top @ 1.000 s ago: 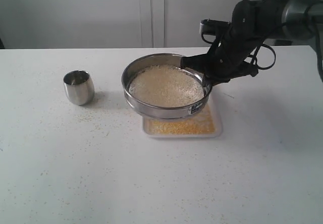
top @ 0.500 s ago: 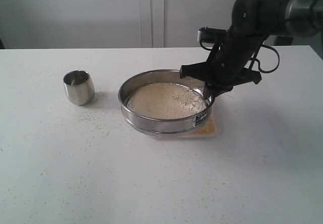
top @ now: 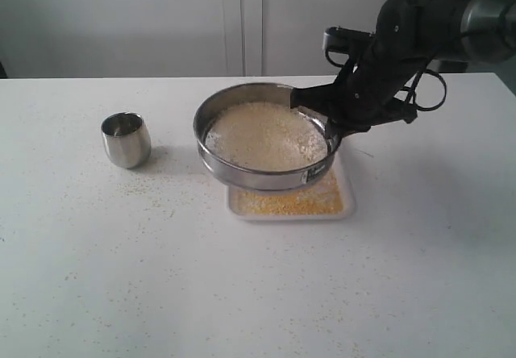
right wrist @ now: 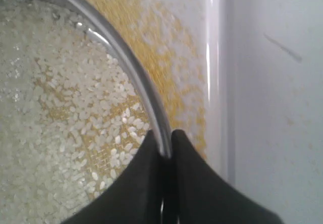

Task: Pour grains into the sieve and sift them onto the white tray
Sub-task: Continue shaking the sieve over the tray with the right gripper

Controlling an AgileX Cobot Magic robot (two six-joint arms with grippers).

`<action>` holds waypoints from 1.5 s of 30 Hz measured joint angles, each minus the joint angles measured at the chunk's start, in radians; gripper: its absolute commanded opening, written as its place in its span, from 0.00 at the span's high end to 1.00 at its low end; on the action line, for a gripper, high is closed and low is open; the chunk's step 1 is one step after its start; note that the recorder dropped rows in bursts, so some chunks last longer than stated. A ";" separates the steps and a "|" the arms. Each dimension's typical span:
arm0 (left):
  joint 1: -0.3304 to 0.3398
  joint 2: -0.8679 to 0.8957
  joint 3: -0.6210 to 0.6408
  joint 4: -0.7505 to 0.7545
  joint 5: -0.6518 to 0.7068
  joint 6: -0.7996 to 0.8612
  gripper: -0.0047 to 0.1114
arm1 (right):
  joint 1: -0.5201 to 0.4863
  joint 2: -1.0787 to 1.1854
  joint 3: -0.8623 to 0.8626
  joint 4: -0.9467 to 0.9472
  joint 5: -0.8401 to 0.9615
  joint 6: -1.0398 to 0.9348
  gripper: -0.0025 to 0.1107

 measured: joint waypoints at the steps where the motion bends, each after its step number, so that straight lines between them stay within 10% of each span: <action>1: 0.000 0.000 0.000 0.000 0.000 0.000 0.96 | 0.000 -0.004 0.003 -0.006 0.030 0.000 0.98; 25: 0.000 0.000 0.000 0.000 0.000 0.000 0.96 | -0.013 0.021 0.049 -0.171 -0.242 0.192 0.98; 45: 0.000 0.000 0.000 0.000 0.000 0.000 0.96 | -0.008 -0.041 0.020 -0.133 -0.063 0.223 0.98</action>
